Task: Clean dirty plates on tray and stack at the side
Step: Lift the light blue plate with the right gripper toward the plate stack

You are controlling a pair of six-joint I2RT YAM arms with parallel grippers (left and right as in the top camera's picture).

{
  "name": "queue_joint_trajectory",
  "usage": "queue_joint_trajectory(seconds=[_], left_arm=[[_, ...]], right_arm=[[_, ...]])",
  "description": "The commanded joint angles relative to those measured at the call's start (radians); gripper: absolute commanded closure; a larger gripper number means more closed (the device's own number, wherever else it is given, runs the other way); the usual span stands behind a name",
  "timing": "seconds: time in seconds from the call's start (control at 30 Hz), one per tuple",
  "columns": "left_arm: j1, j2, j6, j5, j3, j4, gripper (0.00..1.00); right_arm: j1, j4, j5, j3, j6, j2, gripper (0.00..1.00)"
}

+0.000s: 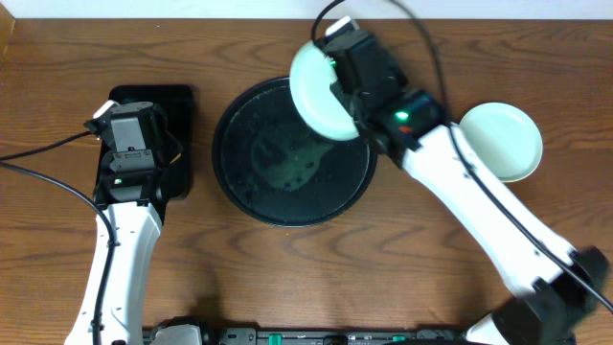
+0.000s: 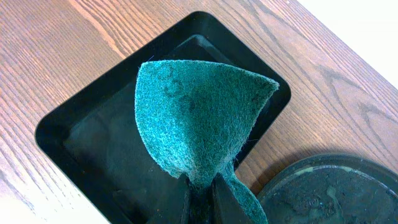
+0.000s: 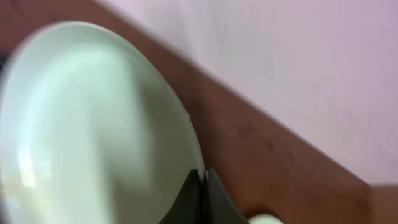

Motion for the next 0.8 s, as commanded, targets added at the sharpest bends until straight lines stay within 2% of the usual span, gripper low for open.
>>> queue_joint_trajectory(seconds=[0.0, 0.2, 0.27, 0.33, 0.43, 0.5, 0.63, 0.77], left_arm=[[0.004, -0.008, -0.009, -0.005, -0.003, 0.003, 0.92], [0.004, -0.008, -0.009, -0.005, -0.003, 0.008, 0.93], [0.004, -0.008, -0.009, -0.005, -0.003, 0.008, 0.93], [0.004, -0.008, -0.009, -0.005, -0.003, 0.008, 0.92], [0.004, -0.008, -0.008, -0.005, -0.003, 0.005, 0.93], [0.004, -0.008, -0.009, -0.005, -0.003, 0.005, 0.93], [0.004, -0.008, -0.008, -0.005, -0.003, 0.005, 0.93], [0.004, -0.008, -0.009, -0.002, -0.003, 0.005, 0.92]], right_arm=[[-0.016, 0.008, -0.068, 0.012, -0.080, -0.044, 0.99], [0.074, 0.094, 0.456, 0.012, -0.412, 0.035, 0.99], [0.113, 0.150, 0.550, 0.012, -0.490, 0.053, 0.99], [0.147, 0.191, 0.574, 0.012, -0.506, 0.056, 0.99], [0.176, 0.232, 0.554, 0.012, -0.436, 0.055, 0.99], [0.170, 0.195, 0.488, 0.012, -0.323, 0.055, 0.99], [0.073, -0.069, 0.145, 0.012, -0.076, 0.058, 0.99], [-0.132, -0.223, -0.164, 0.011, 0.122, 0.060, 0.99]])
